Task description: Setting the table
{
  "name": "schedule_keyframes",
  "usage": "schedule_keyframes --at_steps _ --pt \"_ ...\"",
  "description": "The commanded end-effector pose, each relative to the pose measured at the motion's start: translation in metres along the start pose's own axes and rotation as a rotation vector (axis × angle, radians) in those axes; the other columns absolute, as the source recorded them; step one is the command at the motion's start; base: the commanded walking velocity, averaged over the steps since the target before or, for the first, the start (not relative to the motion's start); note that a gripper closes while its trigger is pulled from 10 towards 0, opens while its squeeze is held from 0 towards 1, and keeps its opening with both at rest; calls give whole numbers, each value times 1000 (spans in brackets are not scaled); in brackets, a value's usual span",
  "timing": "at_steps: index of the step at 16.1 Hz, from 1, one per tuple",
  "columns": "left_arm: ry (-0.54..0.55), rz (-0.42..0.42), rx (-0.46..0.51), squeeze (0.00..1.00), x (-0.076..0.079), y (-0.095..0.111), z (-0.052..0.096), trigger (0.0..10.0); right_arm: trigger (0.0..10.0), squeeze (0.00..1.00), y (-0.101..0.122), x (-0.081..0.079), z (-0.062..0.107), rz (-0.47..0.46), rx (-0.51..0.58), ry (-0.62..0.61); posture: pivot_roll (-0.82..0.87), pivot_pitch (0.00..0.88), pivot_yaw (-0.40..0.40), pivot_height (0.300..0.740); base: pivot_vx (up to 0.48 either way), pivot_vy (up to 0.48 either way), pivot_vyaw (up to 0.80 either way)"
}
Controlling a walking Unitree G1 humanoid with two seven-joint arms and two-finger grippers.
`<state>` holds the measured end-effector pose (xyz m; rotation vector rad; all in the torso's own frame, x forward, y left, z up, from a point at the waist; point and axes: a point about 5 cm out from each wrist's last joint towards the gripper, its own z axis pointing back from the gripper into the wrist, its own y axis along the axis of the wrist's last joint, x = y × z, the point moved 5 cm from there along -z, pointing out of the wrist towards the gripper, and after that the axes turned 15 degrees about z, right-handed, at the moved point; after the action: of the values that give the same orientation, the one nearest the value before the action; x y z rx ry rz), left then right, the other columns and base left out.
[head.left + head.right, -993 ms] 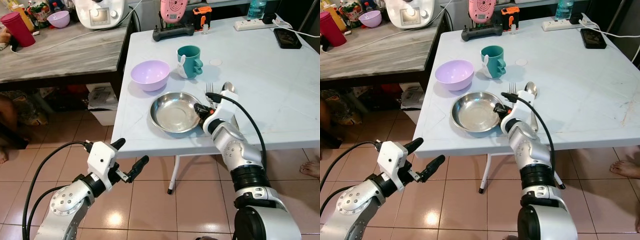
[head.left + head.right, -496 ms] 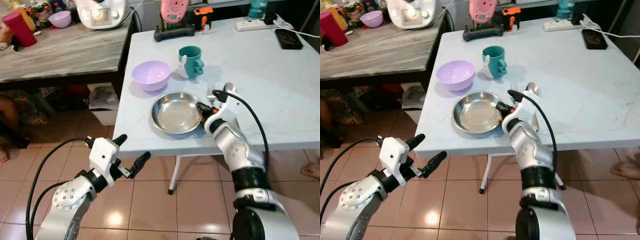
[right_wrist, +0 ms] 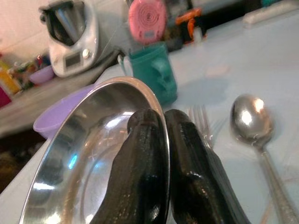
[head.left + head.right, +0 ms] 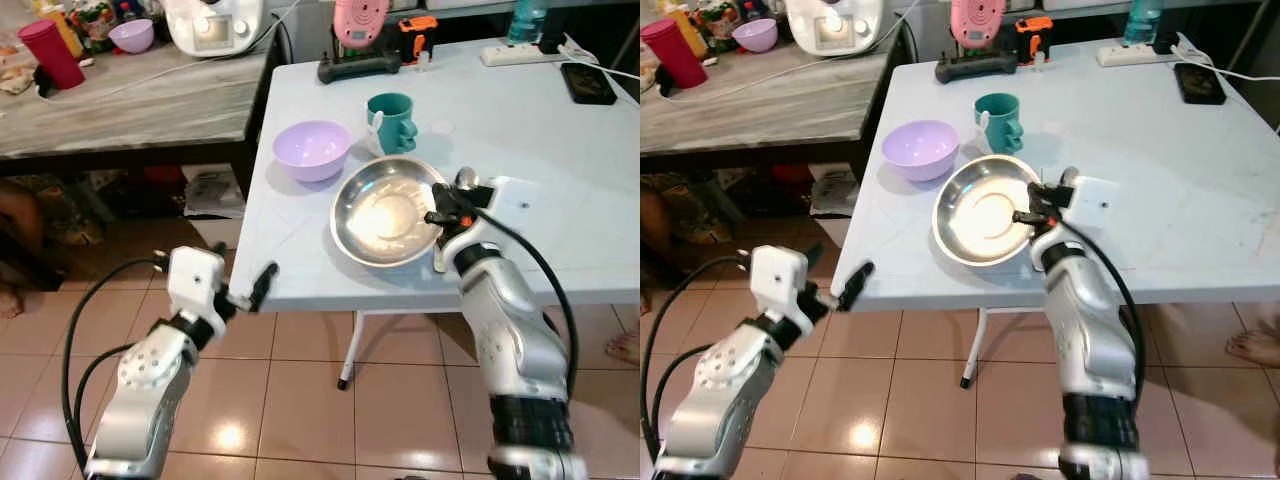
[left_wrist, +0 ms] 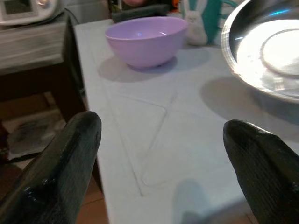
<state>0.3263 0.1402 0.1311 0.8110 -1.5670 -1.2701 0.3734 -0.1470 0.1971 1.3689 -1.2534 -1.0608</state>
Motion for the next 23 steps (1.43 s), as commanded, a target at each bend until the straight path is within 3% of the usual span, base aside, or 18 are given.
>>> schedule_keyframes --at_steps 1,6,8,11,23 --pt "54 13 13 0 -12 2 1 10000 10000 0 12 -5 5 21 46 1 -153 70 104 740 0 0 0" --pt "78 64 23 0 -15 0 -4 10000 10000 0 7 -1 30 56 20 -37 -174 60 105 740 0 0 -108" --pt "82 55 17 0 -15 -3 -6 10000 10000 0 0 -4 36 15 -14 -37 -186 60 104 740 0 0 -788" --pt "87 55 13 0 -14 -6 -9 10000 10000 0 2 -12 37 46 -7 -10 -190 54 102 740 0 276 -690" --pt "99 56 13 0 -15 -13 -9 10000 10000 0 12 -12 37 92 31 -5 -192 41 97 740 0 352 0"
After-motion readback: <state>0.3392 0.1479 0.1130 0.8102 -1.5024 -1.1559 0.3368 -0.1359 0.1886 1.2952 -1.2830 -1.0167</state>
